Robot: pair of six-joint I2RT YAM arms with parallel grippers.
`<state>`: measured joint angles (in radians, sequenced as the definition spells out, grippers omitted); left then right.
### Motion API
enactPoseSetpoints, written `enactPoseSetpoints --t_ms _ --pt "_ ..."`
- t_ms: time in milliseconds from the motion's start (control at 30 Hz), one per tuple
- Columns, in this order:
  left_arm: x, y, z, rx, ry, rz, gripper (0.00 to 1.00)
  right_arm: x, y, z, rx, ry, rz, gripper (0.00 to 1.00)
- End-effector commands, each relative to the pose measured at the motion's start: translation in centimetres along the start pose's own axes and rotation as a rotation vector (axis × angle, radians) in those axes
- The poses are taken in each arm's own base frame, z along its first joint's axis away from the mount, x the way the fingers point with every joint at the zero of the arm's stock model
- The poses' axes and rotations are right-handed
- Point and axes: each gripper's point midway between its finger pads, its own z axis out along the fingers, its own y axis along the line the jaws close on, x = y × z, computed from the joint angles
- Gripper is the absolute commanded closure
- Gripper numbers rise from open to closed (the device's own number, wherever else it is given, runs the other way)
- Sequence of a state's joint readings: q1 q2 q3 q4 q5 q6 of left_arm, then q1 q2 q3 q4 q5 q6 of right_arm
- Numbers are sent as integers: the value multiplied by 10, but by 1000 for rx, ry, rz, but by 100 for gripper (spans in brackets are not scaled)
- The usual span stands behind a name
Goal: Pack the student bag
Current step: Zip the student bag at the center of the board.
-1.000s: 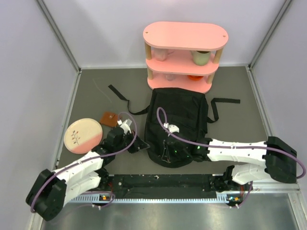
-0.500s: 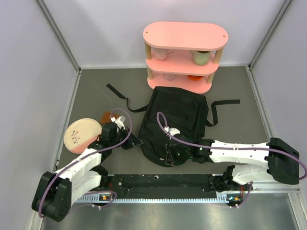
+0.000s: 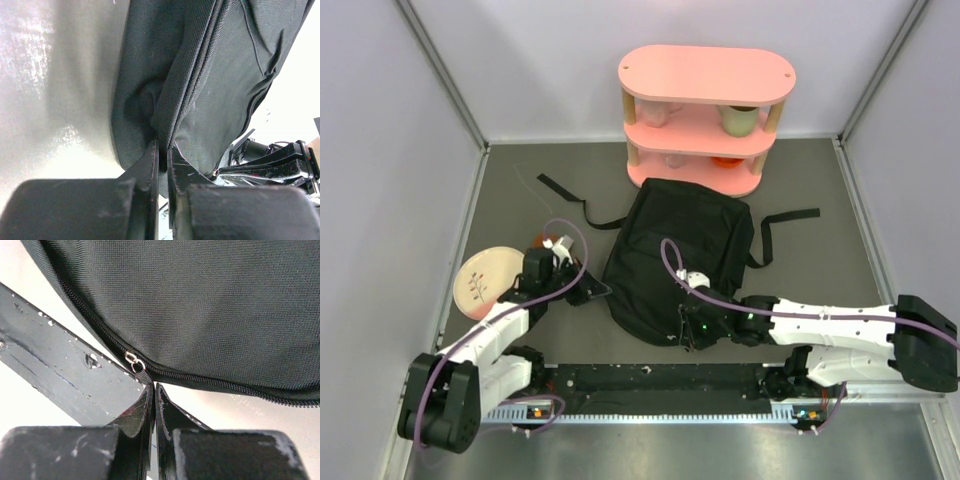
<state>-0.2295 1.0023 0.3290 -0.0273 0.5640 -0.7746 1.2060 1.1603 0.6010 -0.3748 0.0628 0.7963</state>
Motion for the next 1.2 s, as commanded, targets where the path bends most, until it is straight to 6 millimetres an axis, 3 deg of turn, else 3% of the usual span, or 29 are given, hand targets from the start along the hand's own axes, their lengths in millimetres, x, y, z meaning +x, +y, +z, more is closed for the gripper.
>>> enactPoseSetpoints --t_ms 0,67,100,200,400,567,633,733,767,800,833,900,1033,1167 --pt "-31 -23 -3 81 -84 56 75 4 -9 -4 39 3 20 100" --pt "-17 -28 -4 142 -35 15 60 0 -6 -3 38 -9 22 100" --pt "-15 -28 -5 155 -33 8 47 -5 -2 -2 30 -20 23 100" --pt "4 -20 -10 161 -29 -45 33 -16 7 -1 13 -49 24 100" --pt "36 -7 -23 148 -68 -129 21 -21 15 6 -1 -48 31 100" --pt "56 -2 -26 145 -78 -197 19 -21 19 9 -14 -41 30 100" --pt "51 -2 -23 139 -126 -208 19 -21 19 9 -14 -41 30 100" --pt "55 -12 -18 139 -121 -215 18 -23 21 9 -19 -40 32 100" --pt "58 -26 -18 173 -105 -185 19 -22 21 9 -17 -40 31 100" --pt "64 -20 -12 123 -76 -192 19 -23 22 9 -18 -43 33 100" --pt "60 -25 -11 110 -89 -180 19 -24 22 10 -16 -46 36 100" --pt "73 -25 -3 66 -38 -155 19 -25 23 10 -18 -48 36 100" --pt "80 -33 8 74 -22 -164 23 -27 25 8 -24 -52 40 100" --pt "69 -40 17 76 -72 -161 30 -27 28 8 -38 -49 33 100"
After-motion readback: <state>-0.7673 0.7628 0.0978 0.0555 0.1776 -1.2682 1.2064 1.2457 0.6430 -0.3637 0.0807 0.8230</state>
